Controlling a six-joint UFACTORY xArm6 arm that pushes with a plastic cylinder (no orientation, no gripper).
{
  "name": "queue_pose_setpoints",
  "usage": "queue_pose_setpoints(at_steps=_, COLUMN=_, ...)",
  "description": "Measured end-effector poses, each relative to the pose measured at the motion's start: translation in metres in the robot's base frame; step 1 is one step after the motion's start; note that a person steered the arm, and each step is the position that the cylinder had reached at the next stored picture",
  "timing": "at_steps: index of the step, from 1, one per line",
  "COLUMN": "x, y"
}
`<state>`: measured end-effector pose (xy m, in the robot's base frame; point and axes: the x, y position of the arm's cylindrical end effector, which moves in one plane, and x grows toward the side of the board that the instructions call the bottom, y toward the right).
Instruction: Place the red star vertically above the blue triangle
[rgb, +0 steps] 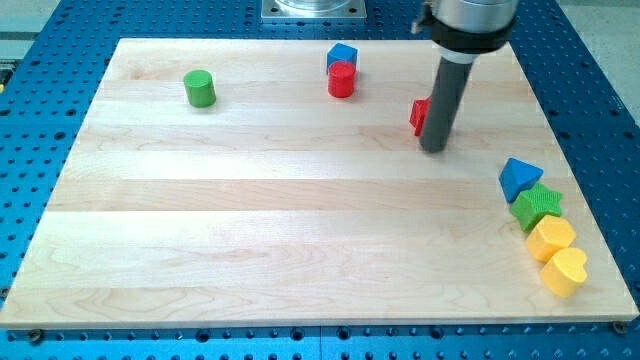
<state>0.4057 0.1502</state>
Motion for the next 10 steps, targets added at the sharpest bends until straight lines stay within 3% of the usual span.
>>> queue_pose_setpoints(at_steps=2, x=-0.038, y=-0.063)
queue_pose_setpoints(at_steps=3, x=-0.055, y=0.002)
queue_pose_setpoints(at_steps=4, x=-0.041, y=0.044)
queue_pose_setpoints(at_steps=5, x=-0.025, y=0.052)
queue_pose_setpoints(at_steps=7, x=-0.061, y=0.099)
queue_pose_setpoints(at_steps=10, x=-0.021, y=0.094)
